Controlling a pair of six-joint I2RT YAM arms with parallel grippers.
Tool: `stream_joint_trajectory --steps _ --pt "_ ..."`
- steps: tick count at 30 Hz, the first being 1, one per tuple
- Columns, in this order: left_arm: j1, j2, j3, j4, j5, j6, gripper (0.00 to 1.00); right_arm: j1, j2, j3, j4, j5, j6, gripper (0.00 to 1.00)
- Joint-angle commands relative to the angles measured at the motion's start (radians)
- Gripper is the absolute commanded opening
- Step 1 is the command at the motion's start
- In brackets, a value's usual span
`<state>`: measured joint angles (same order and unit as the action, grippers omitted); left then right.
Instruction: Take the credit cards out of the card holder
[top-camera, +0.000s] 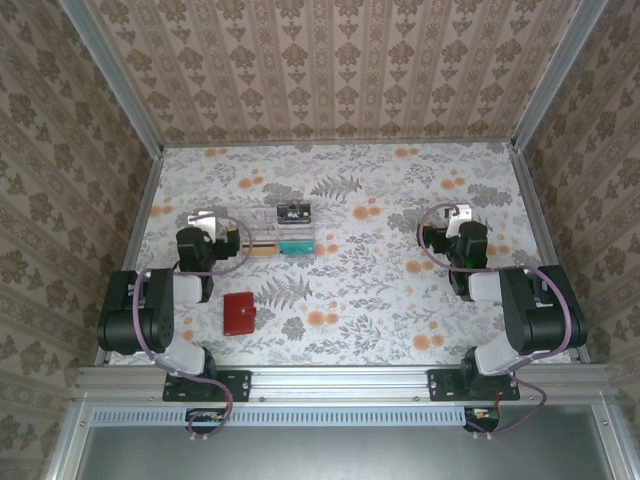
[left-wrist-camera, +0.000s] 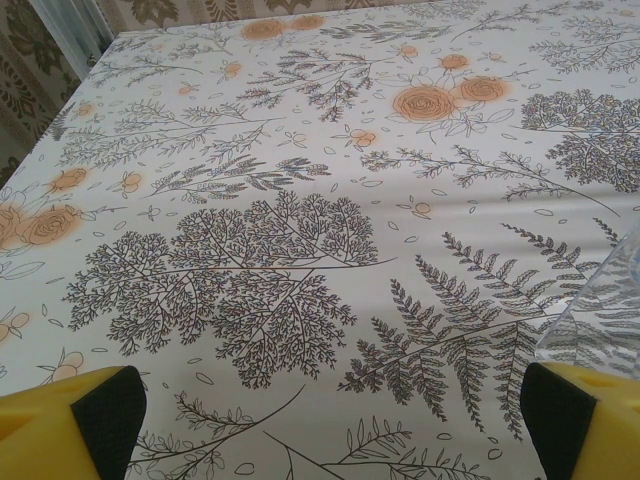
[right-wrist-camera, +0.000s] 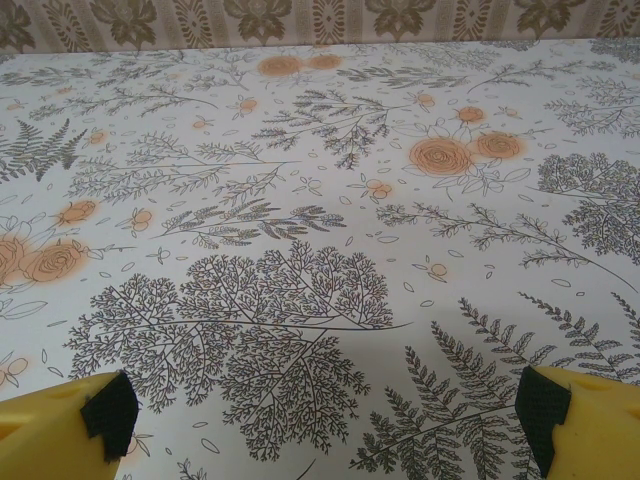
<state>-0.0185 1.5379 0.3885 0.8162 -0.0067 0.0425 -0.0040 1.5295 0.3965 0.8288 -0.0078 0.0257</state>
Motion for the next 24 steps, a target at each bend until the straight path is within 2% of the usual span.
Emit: stream_joint_trajectory --steps 1,7,9,11,14,16,19,21,24 --pt "0.002 -0.002 0.022 0.024 0.003 0.012 1.0 -0.002 -0.003 0.013 0.016 -0.009 0.005 1.0" --pt "0.01 -0.016 0.026 0.014 0.011 0.009 1.0 -0.002 -0.004 0.015 0.013 -0.009 0.005 1.0" --pt "0.009 -0.077 0.042 -0.064 -0.001 0.002 1.0 -0.002 -0.009 0.006 0.027 -0.007 0.005 1.0" --pt "0.009 -0.16 0.086 -0.208 -0.017 0.001 1.0 -0.003 -0.048 0.012 -0.012 0.014 0.013 1.0" --pt "0.005 -0.304 0.185 -0.492 -0.06 -0.041 1.0 -0.002 -0.16 0.068 -0.224 0.071 0.041 1.0" --pt "0.008 -0.391 0.261 -0.69 -0.113 -0.147 1.0 -0.002 -0.235 0.117 -0.371 0.109 0.091 1.0" --pt "0.018 -0.48 0.375 -1.001 -0.176 -0.358 1.0 -0.002 -0.342 0.143 -0.465 0.112 0.195 1.0" --pt "0.025 -0.53 0.405 -1.131 -0.144 -0.436 1.0 -0.004 -0.409 0.145 -0.498 0.094 0.283 1.0" --pt "0.026 -0.604 0.388 -1.254 -0.077 -0.531 1.0 -0.003 -0.491 0.186 -0.651 0.111 0.468 1.0"
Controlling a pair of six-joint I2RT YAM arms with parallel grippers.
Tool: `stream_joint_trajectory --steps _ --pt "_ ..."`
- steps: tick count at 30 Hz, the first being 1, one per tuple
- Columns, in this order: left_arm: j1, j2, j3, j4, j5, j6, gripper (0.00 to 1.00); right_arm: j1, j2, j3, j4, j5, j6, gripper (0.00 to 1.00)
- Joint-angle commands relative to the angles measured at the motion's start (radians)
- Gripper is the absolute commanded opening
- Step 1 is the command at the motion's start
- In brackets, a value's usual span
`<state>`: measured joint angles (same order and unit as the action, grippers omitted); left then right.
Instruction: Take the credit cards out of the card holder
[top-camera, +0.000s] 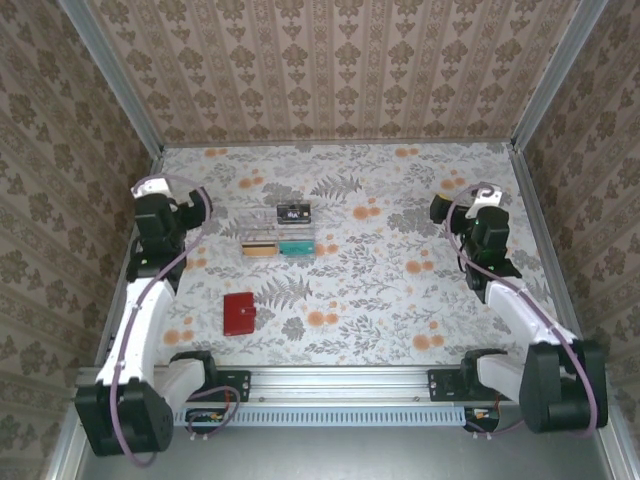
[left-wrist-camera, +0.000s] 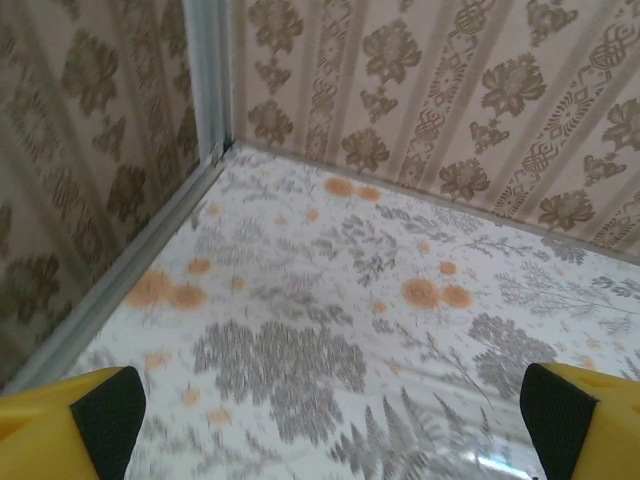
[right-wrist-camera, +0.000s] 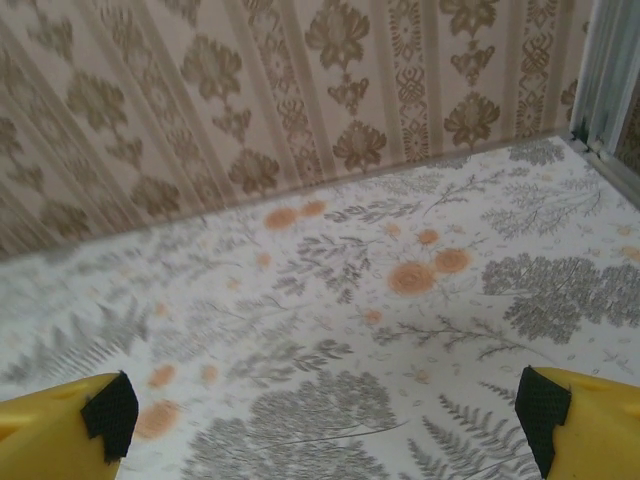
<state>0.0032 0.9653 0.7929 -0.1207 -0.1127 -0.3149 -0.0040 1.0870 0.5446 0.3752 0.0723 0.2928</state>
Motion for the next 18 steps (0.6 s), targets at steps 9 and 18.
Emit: stream_joint_trajectory --steps 9,18 --pt "-0.038 -0.22 -0.205 -0.542 0.139 -0.468 1.0 0.026 -0.128 0.142 -0.504 -0.163 0.303 1.0" --pt "-0.16 -0.182 -0.374 -0.514 0.167 -0.537 0.95 0.227 -0.221 0.143 -0.69 -0.156 0.268 1.0"
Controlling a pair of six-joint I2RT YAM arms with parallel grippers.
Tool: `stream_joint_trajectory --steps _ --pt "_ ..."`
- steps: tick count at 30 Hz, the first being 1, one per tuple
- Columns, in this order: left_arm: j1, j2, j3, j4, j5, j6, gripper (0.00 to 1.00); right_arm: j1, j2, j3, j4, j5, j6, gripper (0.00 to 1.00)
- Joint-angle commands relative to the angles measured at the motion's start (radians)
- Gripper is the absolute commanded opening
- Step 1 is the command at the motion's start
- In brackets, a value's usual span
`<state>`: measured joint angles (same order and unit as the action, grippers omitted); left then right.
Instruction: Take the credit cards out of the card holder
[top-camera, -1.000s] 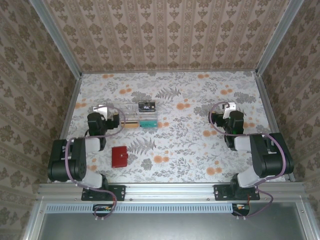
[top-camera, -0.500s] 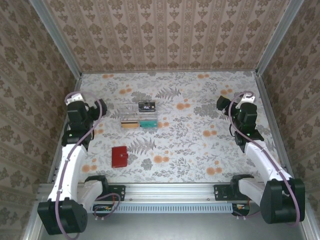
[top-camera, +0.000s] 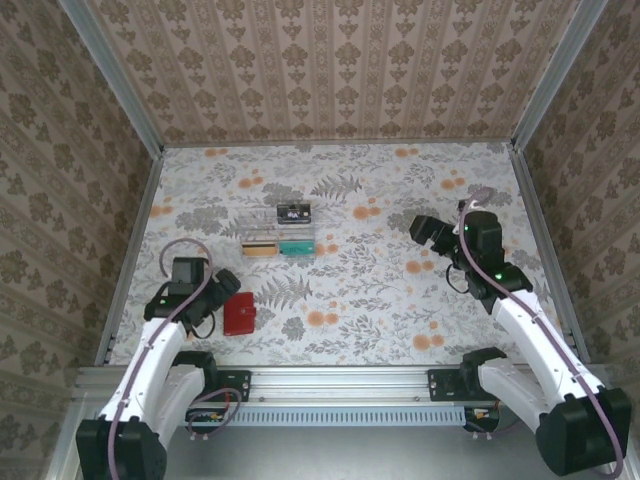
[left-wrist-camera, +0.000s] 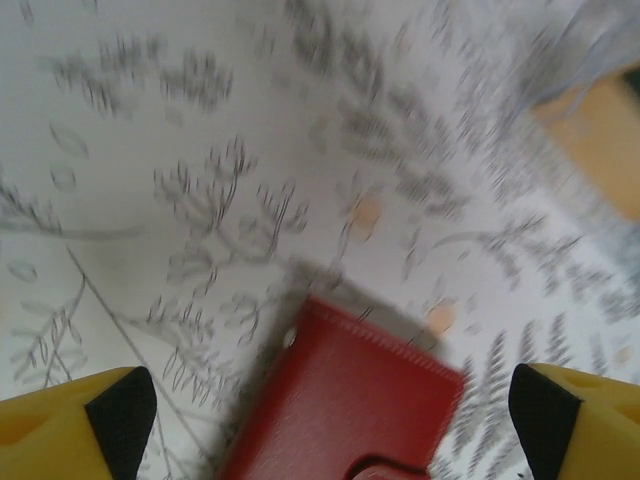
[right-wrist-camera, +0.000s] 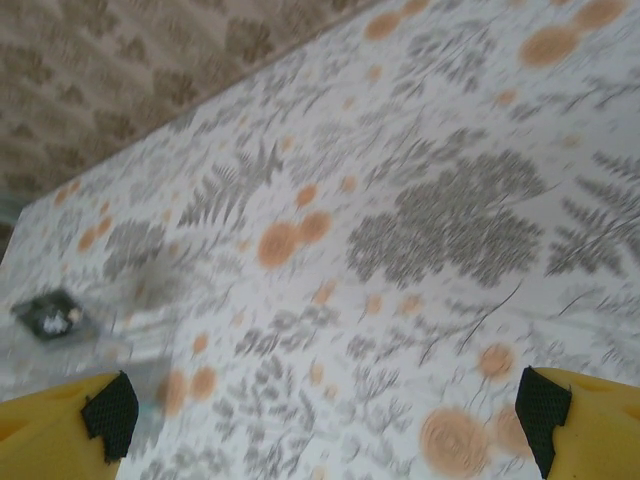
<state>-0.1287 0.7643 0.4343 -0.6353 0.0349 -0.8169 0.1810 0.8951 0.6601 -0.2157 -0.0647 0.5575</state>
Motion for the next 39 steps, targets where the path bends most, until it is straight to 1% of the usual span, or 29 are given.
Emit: stream_joint_trajectory --steps 1,4,7,11,12,14,17,21,24,27,30,33,35,39 --pt "-0.045 0.036 -0.028 0.028 0.026 -0.017 0.95 0.066 -0.035 0.03 -0.111 -0.01 0.002 1.0" --pt "-0.09 0.093 -0.066 0.104 0.054 -0.001 0.95 0.124 -0.035 0.04 -0.142 0.004 -0.013 1.0" --pt "-0.158 0.135 -0.094 0.169 0.078 -0.041 0.94 0.16 -0.032 0.059 -0.175 0.02 -0.015 1.0" --pt "-0.291 0.154 -0.134 0.308 0.067 -0.149 0.93 0.184 -0.039 0.063 -0.188 0.033 -0.011 1.0" --pt "-0.32 0.158 -0.139 0.34 0.058 -0.171 0.93 0.187 -0.04 0.062 -0.188 0.031 -0.009 1.0" --pt "-0.404 0.173 -0.144 0.417 0.026 -0.213 0.93 0.194 -0.037 0.064 -0.191 0.031 -0.012 1.0" --pt "-0.512 0.232 -0.121 0.495 -0.034 -0.27 0.94 0.202 -0.024 0.071 -0.198 0.03 -0.017 1.0" --pt "-0.639 0.375 -0.039 0.576 -0.09 -0.308 0.94 0.213 0.0 0.087 -0.204 0.028 -0.026 1.0" --pt "-0.706 0.513 0.049 0.62 -0.086 -0.313 0.94 0.224 0.019 0.104 -0.216 0.03 -0.031 1.0" --pt "-0.75 0.612 0.148 0.576 -0.097 -0.321 0.94 0.239 0.033 0.123 -0.231 0.039 -0.034 1.0" --pt "-0.762 0.641 0.207 0.534 -0.1 -0.297 0.95 0.27 0.056 0.147 -0.26 0.069 -0.031 1.0" --pt "-0.755 0.62 0.253 0.435 -0.122 -0.282 0.99 0.316 0.099 0.183 -0.303 0.107 -0.016 1.0" --pt "-0.741 0.593 0.261 0.399 -0.122 -0.271 1.0 0.352 0.14 0.213 -0.353 0.145 0.02 1.0" --pt "-0.687 0.52 0.268 0.283 -0.128 -0.264 1.0 0.482 0.221 0.251 -0.36 0.234 0.064 1.0"
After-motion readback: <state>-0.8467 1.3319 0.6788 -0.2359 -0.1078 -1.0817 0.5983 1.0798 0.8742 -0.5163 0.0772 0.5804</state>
